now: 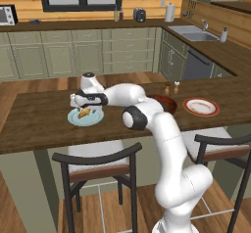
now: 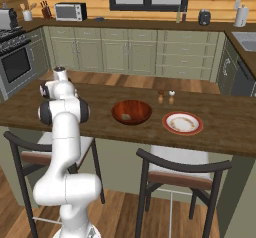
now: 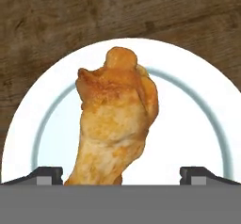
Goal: Pick the chicken drumstick and sweet potato from their plates and place them in the bowl. Then put the bowl in the fridge.
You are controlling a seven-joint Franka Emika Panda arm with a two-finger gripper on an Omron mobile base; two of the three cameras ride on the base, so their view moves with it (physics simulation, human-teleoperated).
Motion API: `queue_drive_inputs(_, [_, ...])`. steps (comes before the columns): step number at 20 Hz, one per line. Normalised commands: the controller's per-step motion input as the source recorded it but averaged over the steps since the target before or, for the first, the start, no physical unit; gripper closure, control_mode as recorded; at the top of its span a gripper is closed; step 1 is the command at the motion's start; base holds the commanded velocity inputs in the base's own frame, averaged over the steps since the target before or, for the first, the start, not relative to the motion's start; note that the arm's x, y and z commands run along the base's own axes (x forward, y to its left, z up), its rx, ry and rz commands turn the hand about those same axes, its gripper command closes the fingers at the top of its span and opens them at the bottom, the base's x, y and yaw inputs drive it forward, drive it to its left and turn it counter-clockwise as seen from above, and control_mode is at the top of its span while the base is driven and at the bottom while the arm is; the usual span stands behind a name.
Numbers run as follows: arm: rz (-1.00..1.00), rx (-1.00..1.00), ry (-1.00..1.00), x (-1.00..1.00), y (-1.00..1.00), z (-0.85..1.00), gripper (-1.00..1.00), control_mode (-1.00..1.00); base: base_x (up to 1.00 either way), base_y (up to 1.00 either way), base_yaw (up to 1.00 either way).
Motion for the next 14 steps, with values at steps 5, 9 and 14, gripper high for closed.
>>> queue_drive_inputs(5, [0.0,0.0,0.04,0.25,0.15,-0.68,-1.0,-1.0,0.0,0.0,0.0])
queue_drive_inputs(9, [0.0,0.0,0.09,0.24,0.18,-0.94,1.0,-1.0,0.0,0.0,0.0])
queue_drive_inputs(14, [0.0,0.04,0.04,-0.39,-0.05,-0.67,1.0,-1.0,0.0,0.0,0.0])
